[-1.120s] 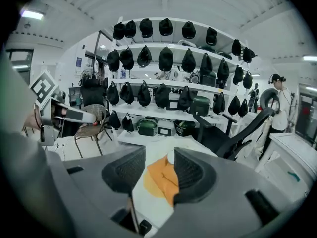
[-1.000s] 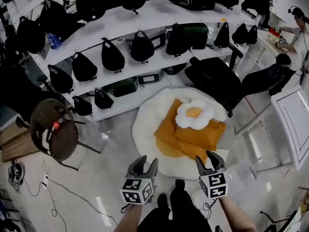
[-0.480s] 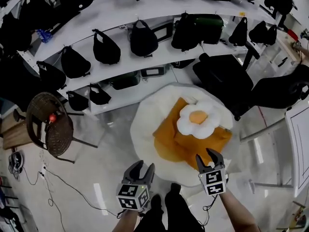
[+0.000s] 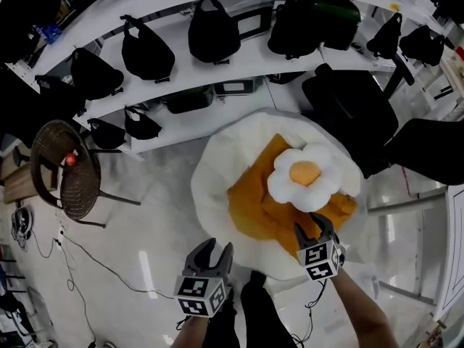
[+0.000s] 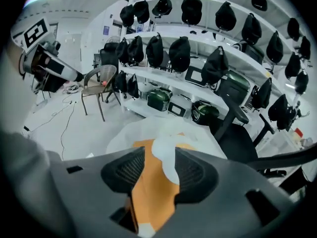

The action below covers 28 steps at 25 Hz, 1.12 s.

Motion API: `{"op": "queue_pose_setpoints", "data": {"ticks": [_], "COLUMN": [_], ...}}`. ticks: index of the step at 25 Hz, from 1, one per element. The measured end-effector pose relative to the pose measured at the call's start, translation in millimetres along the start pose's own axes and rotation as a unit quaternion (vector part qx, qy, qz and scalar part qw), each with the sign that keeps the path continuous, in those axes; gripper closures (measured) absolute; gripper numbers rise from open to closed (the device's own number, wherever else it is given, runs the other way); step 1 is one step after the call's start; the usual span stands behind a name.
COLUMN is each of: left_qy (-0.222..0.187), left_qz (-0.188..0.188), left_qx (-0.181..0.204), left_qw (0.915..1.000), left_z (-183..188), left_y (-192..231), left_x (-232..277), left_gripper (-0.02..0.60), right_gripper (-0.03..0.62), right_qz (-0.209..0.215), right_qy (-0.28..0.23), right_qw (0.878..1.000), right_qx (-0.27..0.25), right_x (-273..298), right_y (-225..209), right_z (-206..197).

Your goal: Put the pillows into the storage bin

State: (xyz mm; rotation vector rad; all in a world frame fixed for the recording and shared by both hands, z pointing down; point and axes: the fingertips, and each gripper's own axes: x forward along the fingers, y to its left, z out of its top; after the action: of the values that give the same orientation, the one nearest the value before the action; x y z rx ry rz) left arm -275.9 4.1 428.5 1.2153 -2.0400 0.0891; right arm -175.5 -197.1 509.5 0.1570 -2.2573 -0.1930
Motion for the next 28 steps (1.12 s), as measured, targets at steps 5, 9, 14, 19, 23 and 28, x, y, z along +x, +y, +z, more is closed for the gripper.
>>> {"op": "queue_pose_setpoints", "data": {"ticks": [5,9,14,19,23,28], "left_qy": [0.016,0.021,0.018,0.02,0.02,0.024], "left_qz": [0.009,0.015,0.019,0.024,0.027,0.032], "left_qx": [-0.028,-0.045,-0.053,-0.063,-0.074,-0.086], "left_qw": [0.9994,0.9986,0.9982,0.9975,0.9967,0.9955], "left_z": [-24.0,-37.4,-43.1,-50.2,-54.8,-65.0], "left_y": [-0.5,0.2,4.3,12.3,20.8,28.1], "left_x": [28.4,46.3,65.6,76.5,80.8,78.7], "left_gripper": [0.417,0.423,0.426,0.426,0.426,0.431], "right_gripper": [0.395,0.383,0.355,0.317,0.301,0.358], "right_qz": [0.006,0.013,0.027,0.047,0.027,-0.029], "right_qy": [0.024,0.047,0.092,0.134,0.166,0.194], "right_qw": [0.999,0.996,0.985,0.964,0.938,0.919], "right_qx": [-0.041,-0.081,-0.141,-0.224,-0.302,-0.342], "right_x": [47.4,81.7,117.7,143.8,158.9,169.1], "right_y": [-15.1,-23.0,-30.1,-25.2,-30.3,-44.7], "right_z": [-20.6,-39.7,-62.0,-80.5,-91.1,-95.4]}}
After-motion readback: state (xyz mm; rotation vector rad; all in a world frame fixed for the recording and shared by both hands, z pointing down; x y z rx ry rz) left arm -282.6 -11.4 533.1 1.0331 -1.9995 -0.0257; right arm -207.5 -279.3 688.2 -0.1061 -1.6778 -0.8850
